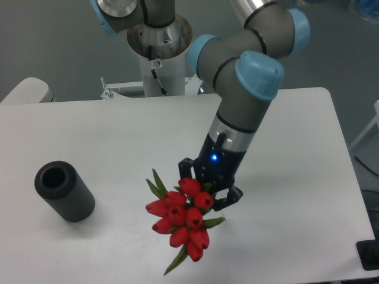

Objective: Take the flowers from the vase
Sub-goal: 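Carry the tulips away from the vase over the open table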

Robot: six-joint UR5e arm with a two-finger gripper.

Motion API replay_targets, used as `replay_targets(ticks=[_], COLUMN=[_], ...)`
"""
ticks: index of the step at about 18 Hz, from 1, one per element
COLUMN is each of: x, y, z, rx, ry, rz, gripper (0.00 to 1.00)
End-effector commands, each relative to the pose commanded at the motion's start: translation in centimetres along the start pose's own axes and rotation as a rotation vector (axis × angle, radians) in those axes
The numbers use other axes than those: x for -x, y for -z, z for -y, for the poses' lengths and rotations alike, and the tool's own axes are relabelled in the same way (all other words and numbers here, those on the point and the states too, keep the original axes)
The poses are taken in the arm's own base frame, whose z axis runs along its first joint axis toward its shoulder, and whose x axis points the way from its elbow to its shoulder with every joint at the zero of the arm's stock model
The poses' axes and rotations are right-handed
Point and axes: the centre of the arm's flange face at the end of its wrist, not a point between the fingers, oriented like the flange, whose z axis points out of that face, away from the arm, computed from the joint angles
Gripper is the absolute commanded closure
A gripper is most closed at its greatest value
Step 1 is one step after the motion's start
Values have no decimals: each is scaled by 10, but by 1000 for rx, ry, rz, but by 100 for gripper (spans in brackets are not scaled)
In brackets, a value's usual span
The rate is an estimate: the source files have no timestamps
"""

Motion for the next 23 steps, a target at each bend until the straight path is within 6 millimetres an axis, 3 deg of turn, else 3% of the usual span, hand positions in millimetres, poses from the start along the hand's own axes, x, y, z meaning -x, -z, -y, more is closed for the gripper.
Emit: replay_targets(ticks=[5, 10, 23], x=[15, 3, -3], y=[-6, -29, -50], z=[1, 14, 14], rx=[122, 267, 368], ry=[21, -83, -250], rz=[-29, -28, -37], gripper=[75, 74, 75])
